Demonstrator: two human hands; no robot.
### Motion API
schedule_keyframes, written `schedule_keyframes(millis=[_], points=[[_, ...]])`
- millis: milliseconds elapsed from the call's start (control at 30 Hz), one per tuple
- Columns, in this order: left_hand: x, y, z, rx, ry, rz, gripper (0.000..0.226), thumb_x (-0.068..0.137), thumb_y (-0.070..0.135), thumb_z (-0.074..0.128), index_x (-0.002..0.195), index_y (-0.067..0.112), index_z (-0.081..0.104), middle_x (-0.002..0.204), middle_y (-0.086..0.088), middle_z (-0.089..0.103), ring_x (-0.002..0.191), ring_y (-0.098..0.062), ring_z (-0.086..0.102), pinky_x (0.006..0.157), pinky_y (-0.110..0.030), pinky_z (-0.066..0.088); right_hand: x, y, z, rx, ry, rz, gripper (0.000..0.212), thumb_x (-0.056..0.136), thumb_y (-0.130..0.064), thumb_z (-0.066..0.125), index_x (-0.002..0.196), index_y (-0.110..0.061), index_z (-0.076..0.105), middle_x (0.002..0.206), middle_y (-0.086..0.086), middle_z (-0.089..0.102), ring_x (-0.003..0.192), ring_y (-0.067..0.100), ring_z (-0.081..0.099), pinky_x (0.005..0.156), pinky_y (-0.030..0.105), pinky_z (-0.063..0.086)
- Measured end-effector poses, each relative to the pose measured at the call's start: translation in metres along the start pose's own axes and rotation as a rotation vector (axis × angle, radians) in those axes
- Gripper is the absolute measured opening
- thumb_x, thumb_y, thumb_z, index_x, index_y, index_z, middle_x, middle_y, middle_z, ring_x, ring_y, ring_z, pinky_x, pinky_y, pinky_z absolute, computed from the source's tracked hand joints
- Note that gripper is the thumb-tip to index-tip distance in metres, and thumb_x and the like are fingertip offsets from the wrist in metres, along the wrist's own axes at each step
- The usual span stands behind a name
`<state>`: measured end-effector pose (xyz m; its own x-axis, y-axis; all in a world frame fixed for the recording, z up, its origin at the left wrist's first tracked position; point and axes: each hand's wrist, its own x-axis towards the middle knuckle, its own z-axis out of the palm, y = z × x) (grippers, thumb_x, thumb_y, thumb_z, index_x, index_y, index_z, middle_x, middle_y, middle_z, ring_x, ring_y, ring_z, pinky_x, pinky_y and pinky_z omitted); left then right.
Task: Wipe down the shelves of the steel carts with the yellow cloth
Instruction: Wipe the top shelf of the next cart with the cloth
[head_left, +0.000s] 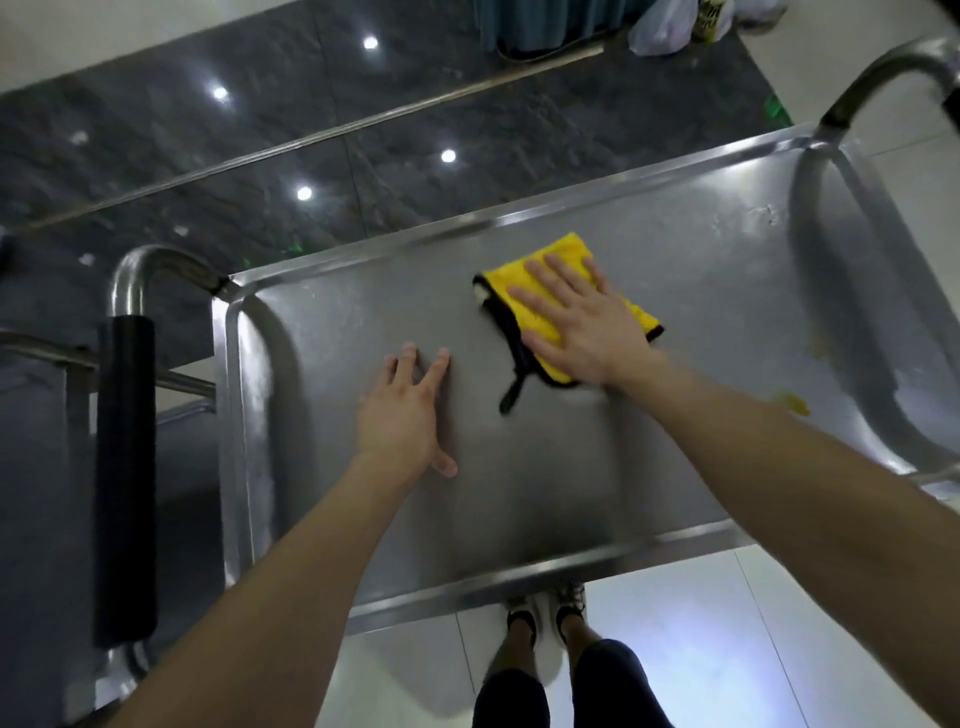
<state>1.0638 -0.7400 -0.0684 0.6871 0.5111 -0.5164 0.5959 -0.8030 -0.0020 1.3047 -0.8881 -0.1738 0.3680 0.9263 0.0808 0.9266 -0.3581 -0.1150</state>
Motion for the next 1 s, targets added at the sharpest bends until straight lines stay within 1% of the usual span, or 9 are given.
schedule_keyframes(millis=[100, 200, 433, 533, 667, 767, 833, 933, 1000], points=[[0.002, -0.002, 0.005, -0.008, 0.023, 0.009, 0.161, 0.046, 0.061, 0.103, 0.171, 0.044, 0.004, 0.179, -0.002, 0.002, 0.164, -0.031, 0.01, 0.115, -0.061, 0.047, 0.075, -0.021, 0.001, 0.026, -0.051, 0.291, 0.07, 0.104, -0.068, 0.028, 0.169, -0.042, 0.024, 0.18, 0.003, 0.013, 0.167, 0.028, 0.007, 0.131, 0.064, 0.004], [0.005, -0.002, 0.007, -0.027, 0.019, -0.001, 0.161, 0.046, 0.058, 0.105, 0.171, 0.045, 0.004, 0.18, -0.001, 0.001, 0.165, -0.031, 0.009, 0.117, -0.063, 0.044, 0.103, -0.045, 0.009, 0.031, -0.045, 0.39, 0.074, 0.103, -0.068, 0.024, 0.17, -0.038, 0.022, 0.18, 0.008, 0.011, 0.166, 0.033, 0.005, 0.129, 0.068, 0.002], [0.002, -0.003, 0.005, -0.028, 0.062, 0.014, 0.153, 0.042, 0.058, 0.105, 0.169, 0.043, 0.021, 0.177, -0.001, 0.015, 0.16, -0.03, 0.021, 0.11, -0.06, 0.05, -0.005, -0.107, 0.006, 0.059, 0.005, 0.295, 0.069, 0.105, -0.062, 0.039, 0.167, -0.034, 0.034, 0.178, 0.01, 0.021, 0.166, 0.034, 0.013, 0.127, 0.068, 0.01], [0.0, -0.002, 0.007, -0.034, 0.097, 0.004, 0.137, 0.057, 0.05, 0.103, 0.168, 0.043, 0.024, 0.175, -0.002, 0.019, 0.159, -0.032, 0.024, 0.111, -0.059, 0.05, -0.08, -0.153, 0.01, 0.1, 0.026, 0.291, 0.069, 0.105, -0.059, 0.043, 0.168, -0.033, 0.032, 0.179, 0.009, 0.016, 0.166, 0.033, 0.01, 0.126, 0.069, 0.013], [0.002, -0.001, 0.011, -0.053, 0.125, 0.007, 0.119, 0.076, 0.043, 0.092, 0.17, 0.043, 0.02, 0.176, -0.005, 0.019, 0.159, -0.033, 0.025, 0.113, -0.059, 0.049, -0.148, -0.183, 0.011, 0.121, -0.036, 0.12, 0.067, 0.107, -0.061, 0.042, 0.168, -0.035, 0.032, 0.18, 0.006, 0.011, 0.167, 0.031, 0.006, 0.127, 0.069, 0.013], [0.002, -0.002, 0.011, -0.043, 0.09, 0.02, 0.136, 0.065, 0.048, 0.099, 0.171, 0.043, 0.014, 0.177, -0.005, 0.016, 0.161, -0.032, 0.022, 0.115, -0.056, 0.049, -0.162, -0.158, 0.003, 0.108, -0.084, 0.02, 0.065, 0.109, -0.061, 0.039, 0.168, -0.037, 0.03, 0.18, 0.002, 0.012, 0.167, 0.026, 0.004, 0.13, 0.065, 0.012], [0.002, -0.001, 0.009, -0.039, 0.043, 0.012, 0.151, 0.054, 0.054, 0.105, 0.171, 0.043, 0.01, 0.179, -0.004, 0.01, 0.163, -0.031, 0.017, 0.115, -0.057, 0.046, -0.173, -0.129, -0.005, 0.069, -0.127, 0.041, 0.064, 0.11, -0.062, 0.037, 0.169, -0.04, 0.025, 0.18, -0.001, 0.01, 0.167, 0.024, 0.003, 0.131, 0.062, 0.012], [-0.003, 0.002, 0.004, -0.037, -0.017, -0.013, 0.154, 0.052, 0.055, 0.105, 0.172, 0.04, 0.009, 0.179, -0.003, 0.007, 0.165, -0.03, 0.012, 0.118, -0.06, 0.045, -0.212, -0.067, -0.02, 0.006, -0.13, 0.227, 0.064, 0.111, -0.061, 0.036, 0.17, -0.039, 0.023, 0.18, -0.003, 0.01, 0.167, 0.023, 0.003, 0.13, 0.061, 0.014], [-0.01, 0.009, -0.001, 0.013, 0.004, -0.018, 0.148, 0.055, 0.054, 0.105, 0.171, 0.035, 0.015, 0.176, -0.007, 0.017, 0.162, -0.032, 0.017, 0.117, -0.058, 0.046, -0.245, -0.017, -0.035, -0.013, -0.146, 0.443, 0.067, 0.109, -0.064, 0.029, 0.17, -0.039, 0.02, 0.18, -0.003, 0.007, 0.167, 0.022, 0.001, 0.131, 0.06, 0.012]])
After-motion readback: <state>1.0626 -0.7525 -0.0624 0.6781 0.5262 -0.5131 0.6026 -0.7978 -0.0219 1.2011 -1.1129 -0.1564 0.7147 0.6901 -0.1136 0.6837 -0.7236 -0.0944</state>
